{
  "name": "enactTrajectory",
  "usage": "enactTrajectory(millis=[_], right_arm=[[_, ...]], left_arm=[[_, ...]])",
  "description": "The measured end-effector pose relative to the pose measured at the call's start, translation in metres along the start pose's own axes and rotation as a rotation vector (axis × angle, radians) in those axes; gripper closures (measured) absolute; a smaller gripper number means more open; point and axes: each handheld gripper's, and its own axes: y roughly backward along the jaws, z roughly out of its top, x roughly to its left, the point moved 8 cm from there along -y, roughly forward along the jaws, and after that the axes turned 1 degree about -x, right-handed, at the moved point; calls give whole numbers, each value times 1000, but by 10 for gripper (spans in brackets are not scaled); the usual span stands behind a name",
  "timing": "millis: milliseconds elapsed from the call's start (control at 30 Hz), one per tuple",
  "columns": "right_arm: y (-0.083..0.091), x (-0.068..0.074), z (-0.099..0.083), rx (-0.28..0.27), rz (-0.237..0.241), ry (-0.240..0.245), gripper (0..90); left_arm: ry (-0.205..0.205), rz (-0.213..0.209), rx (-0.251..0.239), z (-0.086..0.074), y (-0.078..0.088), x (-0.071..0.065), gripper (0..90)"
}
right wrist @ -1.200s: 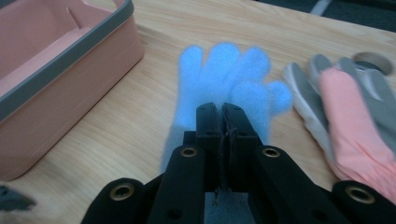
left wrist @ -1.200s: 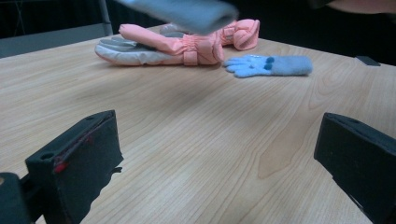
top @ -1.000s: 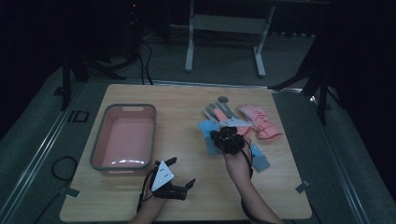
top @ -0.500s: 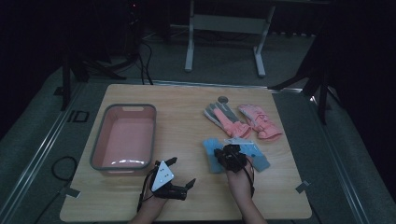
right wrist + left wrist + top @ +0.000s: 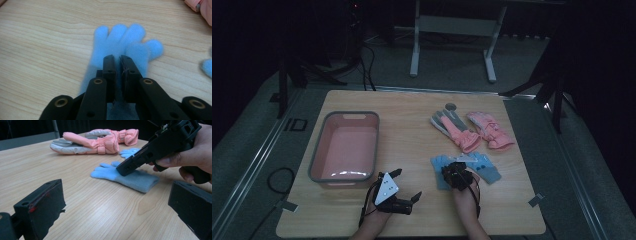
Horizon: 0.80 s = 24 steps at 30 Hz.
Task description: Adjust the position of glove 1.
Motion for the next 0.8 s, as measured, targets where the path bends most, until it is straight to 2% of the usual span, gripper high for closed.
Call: enactTrajectory(millis=[133, 233, 267, 300, 333, 400, 500, 533, 667, 800], right_arm=[[5, 1, 3, -2, 18, 11, 728], [18, -1, 16, -49, 21, 82, 667], [23, -2, 23, -78, 46, 112, 658], [28, -6, 30, -102, 41, 137, 654], [33, -12, 36, -105, 24, 156, 653], [41, -20, 48, -129, 87, 173, 636], [51, -36, 57, -130, 131, 230, 634], [55, -43, 58, -133, 130, 248, 638], [60, -75, 54, -89, 114, 302, 643], [63, -100, 41, -47, 172, 331, 643]], left_arm=[[4, -2, 0, 0, 0, 0, 7], [4, -1, 0, 0, 0, 0, 7], [5, -1, -2, 0, 0, 0, 7], [5, -1, -2, 0, 0, 0, 7], [4, -1, 0, 0, 0, 0, 7], [2, -1, -1, 0, 0, 0, 7], [5, -2, -1, 0, 0, 0, 7], [6, -3, 0, 0, 0, 0, 7], [6, -3, 0, 0, 0, 0, 7], [10, 0, 0, 0, 0, 1, 7]])
